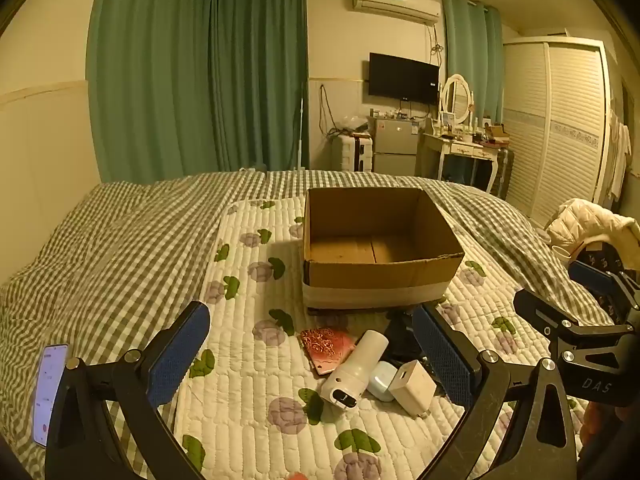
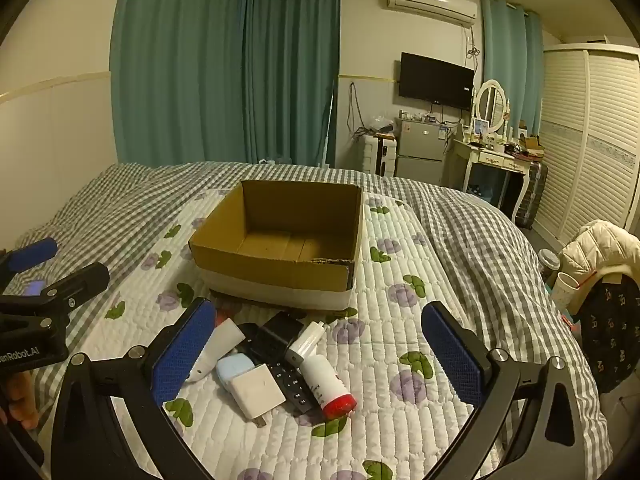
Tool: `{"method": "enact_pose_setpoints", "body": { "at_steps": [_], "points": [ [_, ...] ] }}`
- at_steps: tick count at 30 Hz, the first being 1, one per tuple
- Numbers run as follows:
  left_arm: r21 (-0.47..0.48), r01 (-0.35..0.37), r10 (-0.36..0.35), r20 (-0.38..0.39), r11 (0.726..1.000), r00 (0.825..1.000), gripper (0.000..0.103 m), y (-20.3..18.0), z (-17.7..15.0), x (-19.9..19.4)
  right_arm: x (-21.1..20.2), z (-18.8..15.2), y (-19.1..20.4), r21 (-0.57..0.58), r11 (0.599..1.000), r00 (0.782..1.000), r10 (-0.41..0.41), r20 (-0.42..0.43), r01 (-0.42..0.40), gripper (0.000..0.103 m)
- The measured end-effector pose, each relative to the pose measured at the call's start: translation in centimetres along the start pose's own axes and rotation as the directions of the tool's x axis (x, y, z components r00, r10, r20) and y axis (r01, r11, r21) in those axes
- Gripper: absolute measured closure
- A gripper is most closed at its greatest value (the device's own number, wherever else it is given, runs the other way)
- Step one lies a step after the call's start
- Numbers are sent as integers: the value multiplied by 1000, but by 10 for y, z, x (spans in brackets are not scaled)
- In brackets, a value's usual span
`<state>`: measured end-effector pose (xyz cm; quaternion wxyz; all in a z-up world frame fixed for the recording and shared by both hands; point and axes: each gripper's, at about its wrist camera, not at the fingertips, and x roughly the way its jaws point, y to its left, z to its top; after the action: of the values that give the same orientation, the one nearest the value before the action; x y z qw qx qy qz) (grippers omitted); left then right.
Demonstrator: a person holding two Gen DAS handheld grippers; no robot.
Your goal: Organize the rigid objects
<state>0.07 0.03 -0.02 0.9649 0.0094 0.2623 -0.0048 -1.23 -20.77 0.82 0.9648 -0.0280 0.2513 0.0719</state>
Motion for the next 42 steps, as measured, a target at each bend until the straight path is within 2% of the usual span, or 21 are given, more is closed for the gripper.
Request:
{"method": "enact_pose_setpoints", "body": {
  "at_steps": [6, 11, 42],
  "points": [
    [-7, 10, -10, 12, 1000, 1000, 0, 0, -5, 3, 2, -8, 3, -5, 1000, 1000, -1, -6, 0, 0],
    [-1, 8, -8, 29, 1000, 1000, 0, -3, -12, 0, 9, -3, 4, -13, 1000, 999, 3, -42, -4, 0],
    [0, 11, -11, 20, 1000, 1000, 0, -1, -5, 1, 10, -8, 2, -14, 1000, 999, -1, -52, 0, 0]
  ]
}}
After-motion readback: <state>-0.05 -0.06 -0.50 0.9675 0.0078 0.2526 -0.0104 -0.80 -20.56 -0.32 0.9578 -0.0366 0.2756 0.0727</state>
